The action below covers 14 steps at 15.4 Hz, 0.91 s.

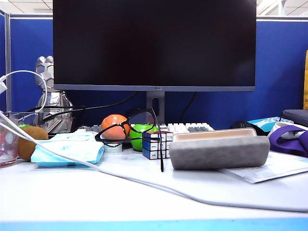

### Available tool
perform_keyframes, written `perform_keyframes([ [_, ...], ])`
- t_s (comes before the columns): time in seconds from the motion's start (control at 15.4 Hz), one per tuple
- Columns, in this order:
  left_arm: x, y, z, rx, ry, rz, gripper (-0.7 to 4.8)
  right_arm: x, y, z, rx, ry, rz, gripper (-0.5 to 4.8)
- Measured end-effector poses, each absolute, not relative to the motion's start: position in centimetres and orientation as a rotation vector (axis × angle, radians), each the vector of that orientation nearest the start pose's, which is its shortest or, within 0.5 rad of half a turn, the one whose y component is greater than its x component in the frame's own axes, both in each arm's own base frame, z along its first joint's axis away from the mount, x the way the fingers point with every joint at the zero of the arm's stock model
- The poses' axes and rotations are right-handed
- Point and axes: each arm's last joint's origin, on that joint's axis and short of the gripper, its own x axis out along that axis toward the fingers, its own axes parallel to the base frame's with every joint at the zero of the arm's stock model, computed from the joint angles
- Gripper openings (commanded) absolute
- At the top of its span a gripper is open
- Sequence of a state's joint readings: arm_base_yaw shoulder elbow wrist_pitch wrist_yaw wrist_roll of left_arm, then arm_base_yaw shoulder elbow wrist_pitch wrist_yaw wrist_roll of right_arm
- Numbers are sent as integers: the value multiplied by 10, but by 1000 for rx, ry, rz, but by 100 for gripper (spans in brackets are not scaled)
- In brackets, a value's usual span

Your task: Pick up the glasses, fold the temples of the glasses, place the glasses into the glasses case, and finally close the glasses case.

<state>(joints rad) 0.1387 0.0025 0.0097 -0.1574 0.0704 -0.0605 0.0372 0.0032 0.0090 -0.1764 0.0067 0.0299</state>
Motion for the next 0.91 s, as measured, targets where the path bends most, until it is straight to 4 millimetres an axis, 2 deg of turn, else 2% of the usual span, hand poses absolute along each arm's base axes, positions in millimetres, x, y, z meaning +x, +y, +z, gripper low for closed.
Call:
perform_keyframes([
  [0.26,95,11,151,-98,146,74,-4,96,3,149,26,171,28,-5],
  [0.39,95,11,154,-158,136,82,-4,97,4,157,49,97,35,-5],
  [0.52,91,12,179,-213,41,105,-4,95,4,172,117,39,36,-5],
  [0.72,78,11,232,-209,-146,126,-4,82,3,219,148,-107,41,-5],
  [0.78,75,11,255,-206,-191,134,-4,75,2,238,150,-149,28,-5],
  [0.85,75,11,262,-206,-197,136,-4,72,2,247,151,-160,23,-5],
  [0.91,80,12,276,-204,-177,138,-4,68,2,265,152,-181,24,-6],
])
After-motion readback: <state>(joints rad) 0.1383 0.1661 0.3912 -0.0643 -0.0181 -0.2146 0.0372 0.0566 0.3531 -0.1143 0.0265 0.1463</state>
